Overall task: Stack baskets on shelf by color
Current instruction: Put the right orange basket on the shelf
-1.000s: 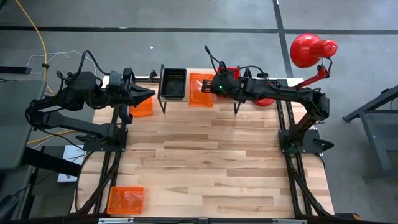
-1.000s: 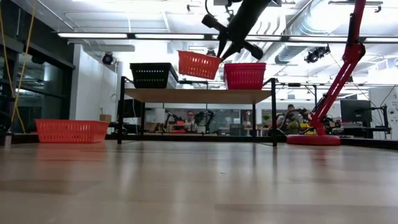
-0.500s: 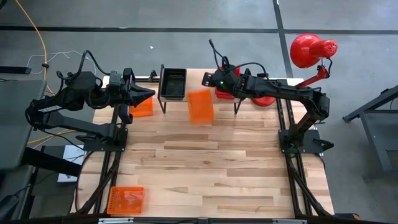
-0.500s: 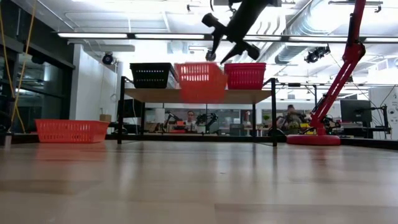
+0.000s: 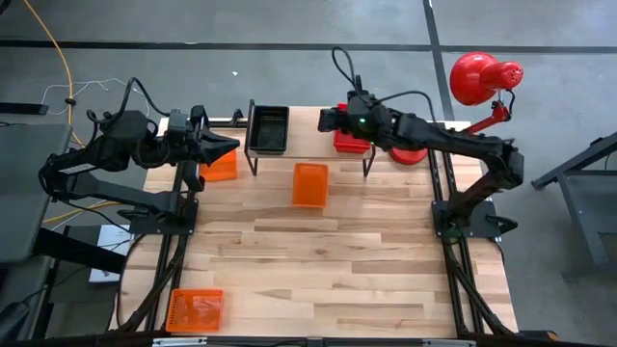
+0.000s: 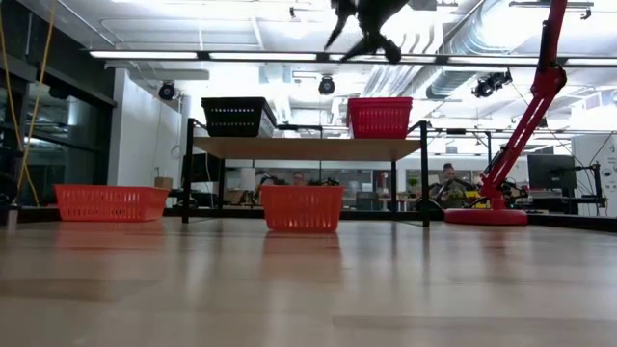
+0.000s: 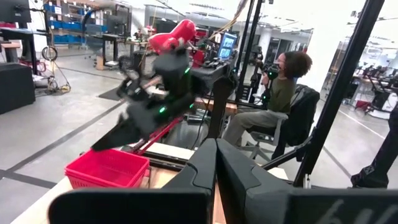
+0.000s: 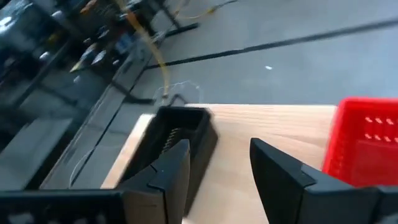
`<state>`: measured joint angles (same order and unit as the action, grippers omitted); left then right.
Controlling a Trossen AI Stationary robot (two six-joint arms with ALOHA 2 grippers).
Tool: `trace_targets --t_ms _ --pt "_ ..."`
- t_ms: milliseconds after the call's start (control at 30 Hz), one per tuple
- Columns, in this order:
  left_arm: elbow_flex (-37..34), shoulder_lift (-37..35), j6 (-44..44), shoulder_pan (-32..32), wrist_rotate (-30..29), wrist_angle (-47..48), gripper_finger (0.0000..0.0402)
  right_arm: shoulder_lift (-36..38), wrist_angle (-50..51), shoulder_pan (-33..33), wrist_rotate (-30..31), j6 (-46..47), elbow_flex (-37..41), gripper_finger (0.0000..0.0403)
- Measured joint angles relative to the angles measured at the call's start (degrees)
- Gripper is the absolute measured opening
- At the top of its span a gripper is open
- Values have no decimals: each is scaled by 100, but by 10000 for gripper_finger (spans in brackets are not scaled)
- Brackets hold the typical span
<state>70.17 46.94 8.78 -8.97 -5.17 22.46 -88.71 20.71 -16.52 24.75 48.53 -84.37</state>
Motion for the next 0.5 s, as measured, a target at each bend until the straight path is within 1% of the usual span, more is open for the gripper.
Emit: trace_targets --t_ms 133,267,367,500 --pt "0 67 1 1 7 2 0 342 320 238 -418 -694 0 156" --pt "2 341 -118 103 136 190 8 637 1103 528 -624 -1122 0 156" --pt "2 754 -88 318 149 300 29 864 1844 755 -634 -1280 0 156" --pt "2 1539 70 585 149 328 73 1214 2832 1055 -575 -1356 2 156"
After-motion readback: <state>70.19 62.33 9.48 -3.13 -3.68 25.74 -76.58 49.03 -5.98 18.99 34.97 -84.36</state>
